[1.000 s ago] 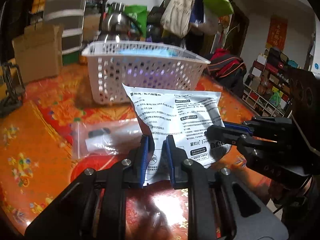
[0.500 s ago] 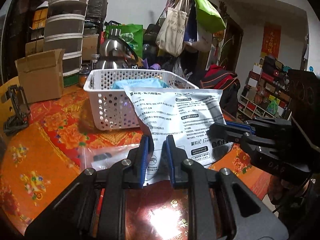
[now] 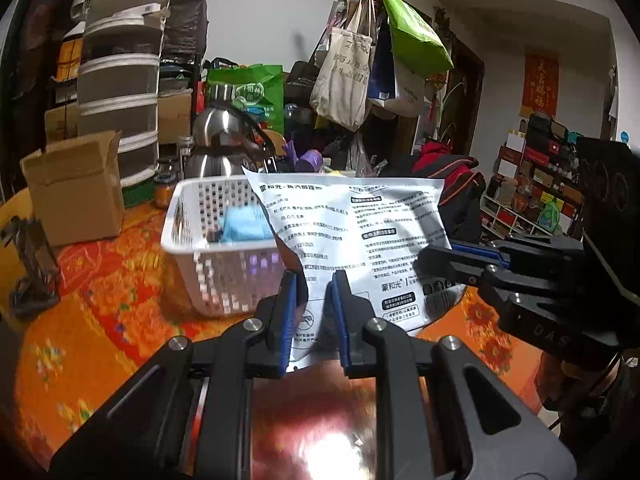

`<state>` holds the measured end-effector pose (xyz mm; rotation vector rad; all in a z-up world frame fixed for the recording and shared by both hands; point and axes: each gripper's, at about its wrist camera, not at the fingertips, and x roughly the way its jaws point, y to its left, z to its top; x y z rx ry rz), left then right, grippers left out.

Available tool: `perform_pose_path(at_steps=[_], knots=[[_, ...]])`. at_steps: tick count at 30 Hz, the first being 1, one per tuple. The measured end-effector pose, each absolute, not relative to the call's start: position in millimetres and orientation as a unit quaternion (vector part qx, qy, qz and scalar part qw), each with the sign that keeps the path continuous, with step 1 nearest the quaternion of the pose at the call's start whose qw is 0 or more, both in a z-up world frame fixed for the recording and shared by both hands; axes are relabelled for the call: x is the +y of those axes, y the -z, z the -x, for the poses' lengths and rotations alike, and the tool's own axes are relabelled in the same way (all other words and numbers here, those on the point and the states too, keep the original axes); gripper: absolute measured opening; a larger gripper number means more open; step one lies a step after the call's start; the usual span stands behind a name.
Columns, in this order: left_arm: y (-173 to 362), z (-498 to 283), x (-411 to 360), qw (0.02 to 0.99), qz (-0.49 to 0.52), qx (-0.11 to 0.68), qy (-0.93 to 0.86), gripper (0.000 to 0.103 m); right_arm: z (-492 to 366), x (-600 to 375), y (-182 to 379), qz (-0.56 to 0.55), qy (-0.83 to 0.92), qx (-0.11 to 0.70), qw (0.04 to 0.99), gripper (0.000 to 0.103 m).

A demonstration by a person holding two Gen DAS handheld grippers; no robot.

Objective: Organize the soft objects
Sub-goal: 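Lift the sheet into the basket and open both tools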

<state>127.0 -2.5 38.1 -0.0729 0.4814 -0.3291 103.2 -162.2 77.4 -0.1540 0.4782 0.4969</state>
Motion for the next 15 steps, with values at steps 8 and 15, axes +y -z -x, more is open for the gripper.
perform_pose_path(at_steps=[8, 15], knots=[[-70, -213, -2, 0.954, 0.036, 0.254, 0.154, 0.016, -186, -164, -100, 0.057, -0.243, 0.242, 0.937, 0.007], [-66, -304, 3, 0.942, 0.053, 0.296, 0.146, 0.016, -266, -159, -89, 0.054, -0.23, 0.281, 0.93, 0.007]])
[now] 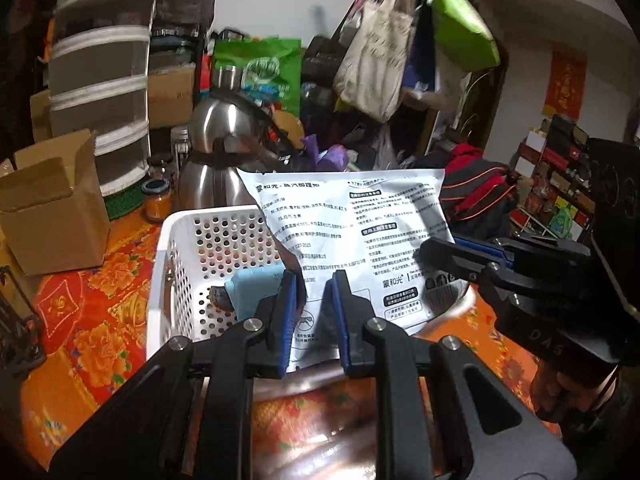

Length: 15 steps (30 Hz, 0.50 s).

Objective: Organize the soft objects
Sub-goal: 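Lift the sheet into the basket and open both tools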

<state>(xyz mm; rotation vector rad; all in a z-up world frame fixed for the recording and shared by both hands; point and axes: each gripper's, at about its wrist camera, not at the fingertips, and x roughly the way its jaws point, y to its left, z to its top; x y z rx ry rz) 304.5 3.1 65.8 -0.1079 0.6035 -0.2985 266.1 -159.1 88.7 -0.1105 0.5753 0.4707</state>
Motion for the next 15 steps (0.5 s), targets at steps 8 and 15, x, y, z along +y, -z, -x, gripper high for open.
perform_pose_path(at_steps=[8, 15], knots=[[-37, -377, 6, 0.925, 0.075, 0.349, 0.127, 0.016, -311, -164, -64, 0.029, -0.21, 0.328, 0.921, 0.007], [-21, -384, 8, 0.927, 0.066, 0.356, 0.095, 0.058, -319, -180, -52, 0.007, -0.164, 0.349, 0.922, 0.028]])
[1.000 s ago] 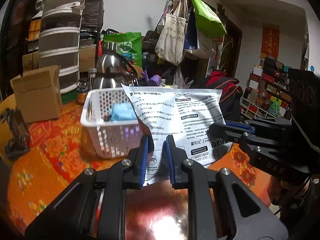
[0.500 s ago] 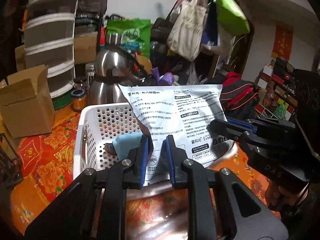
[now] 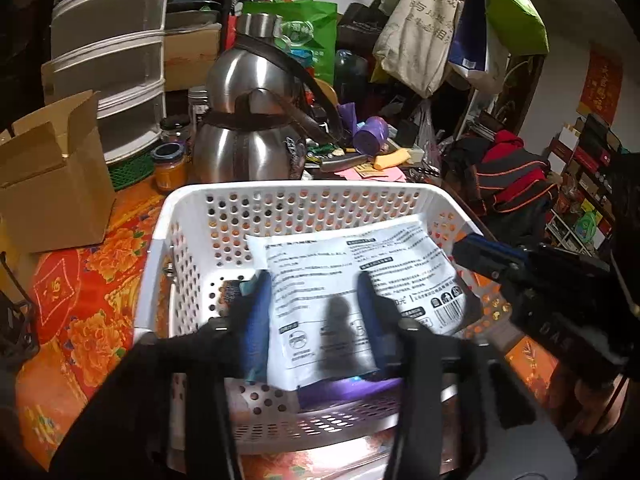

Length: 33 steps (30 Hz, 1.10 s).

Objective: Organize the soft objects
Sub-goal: 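Lift the sheet into the basket and open both tools, then lower both tools onto the clear plastic bag and close on it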

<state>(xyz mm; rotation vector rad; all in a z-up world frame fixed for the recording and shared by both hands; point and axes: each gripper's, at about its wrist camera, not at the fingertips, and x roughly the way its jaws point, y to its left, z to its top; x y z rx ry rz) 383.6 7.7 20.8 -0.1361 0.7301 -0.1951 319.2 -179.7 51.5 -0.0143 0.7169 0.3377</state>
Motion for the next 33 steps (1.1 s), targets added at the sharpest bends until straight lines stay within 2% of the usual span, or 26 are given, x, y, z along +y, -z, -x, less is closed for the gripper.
perform_pose_path(at_steps=[1, 3, 11, 16, 21, 24, 26, 27, 28, 30, 33], knots=[[-21, -382, 10, 0.929, 0.066, 0.352, 0.09, 0.063, -319, -183, -51, -0.001, -0.162, 0.351, 0.922, 0.05], [-22, -376, 17, 0.932, 0.077, 0.345, 0.086, 0.072, -316, -186, -51, 0.001, -0.16, 0.349, 0.924, 0.067], [-31, -319, 31, 0.932, 0.089, 0.337, 0.099, 0.073, -250, -216, -62, -0.057, -0.178, 0.327, 0.926, 0.068], [-27, -244, 54, 0.938, 0.106, 0.317, 0.089, 0.085, -183, -242, -43, -0.081, -0.187, 0.318, 0.926, 0.082], [16, -190, 82, 0.927, 0.125, 0.349, 0.055, 0.087, -161, -248, 6, -0.091, -0.183, 0.382, 0.901, 0.082], [59, -178, 99, 0.903, 0.169, 0.39, 0.058, 0.087, -164, -240, 34, -0.093, -0.191, 0.427, 0.879, 0.082], [76, -179, 102, 0.897, 0.163, 0.408, 0.05, 0.087, -166, -230, 43, -0.078, -0.197, 0.435, 0.875, 0.082], [81, -180, 103, 0.896, 0.157, 0.414, 0.045, 0.087, -166, -223, 48, -0.067, -0.202, 0.442, 0.871, 0.075], [85, -180, 104, 0.894, 0.155, 0.417, 0.042, 0.087, -166, -219, 51, -0.06, -0.207, 0.446, 0.869, 0.063], [89, -178, 102, 0.893, 0.154, 0.42, 0.048, 0.087, -167, -209, 56, -0.046, -0.212, 0.453, 0.865, 0.055], [96, -184, 98, 0.89, 0.142, 0.43, 0.05, 0.087, -167, -195, 62, -0.027, -0.22, 0.462, 0.859, 0.053]])
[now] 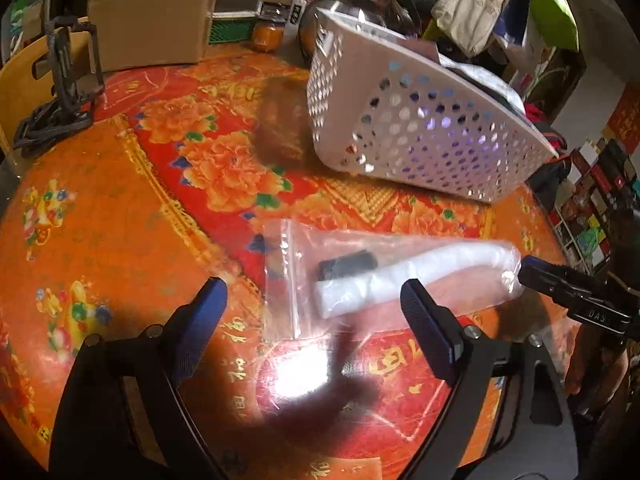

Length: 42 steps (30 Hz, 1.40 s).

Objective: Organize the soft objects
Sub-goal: 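Lower both tools onto the clear plastic bag and close on it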

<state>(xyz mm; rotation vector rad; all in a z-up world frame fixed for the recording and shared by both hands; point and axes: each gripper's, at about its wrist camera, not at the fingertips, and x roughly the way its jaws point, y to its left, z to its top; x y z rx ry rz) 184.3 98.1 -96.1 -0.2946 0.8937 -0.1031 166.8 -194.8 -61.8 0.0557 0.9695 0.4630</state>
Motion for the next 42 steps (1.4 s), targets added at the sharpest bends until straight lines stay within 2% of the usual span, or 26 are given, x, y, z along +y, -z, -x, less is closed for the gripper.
perform_pose_path(at_steps=[10, 13, 16, 19, 22, 24, 27, 33, 42], knots=[[105, -196, 74, 0.89, 0.105, 0.44, 0.065, 0.087, -176, -185, 67, -0.009, -0.219, 0.464, 0.858, 0.048], [105, -197, 66, 0.891, 0.093, 0.439, 0.07, 0.087, -177, -180, 70, 0.008, -0.212, 0.455, 0.865, 0.04], [106, -199, 59, 0.893, 0.08, 0.435, 0.078, 0.087, -172, -174, 70, 0.032, -0.206, 0.446, 0.87, 0.039], [106, -198, 52, 0.895, 0.064, 0.434, 0.084, 0.075, -169, -167, 71, 0.06, -0.193, 0.442, 0.874, 0.033], [105, -196, 50, 0.896, 0.057, 0.432, 0.082, 0.056, -167, -165, 71, 0.074, -0.181, 0.44, 0.877, 0.024], [104, -195, 54, 0.898, 0.065, 0.429, 0.079, 0.044, -167, -165, 71, 0.077, -0.179, 0.439, 0.877, 0.022], [104, -195, 62, 0.898, 0.081, 0.426, 0.075, 0.034, -166, -165, 70, 0.082, -0.173, 0.437, 0.879, 0.018], [103, -192, 73, 0.901, 0.104, 0.415, 0.076, 0.021, -164, -167, 67, 0.079, -0.172, 0.428, 0.884, 0.009], [86, -178, 68, 0.922, 0.084, 0.373, 0.066, 0.018, -154, -172, 54, 0.058, -0.183, 0.396, 0.898, 0.008]])
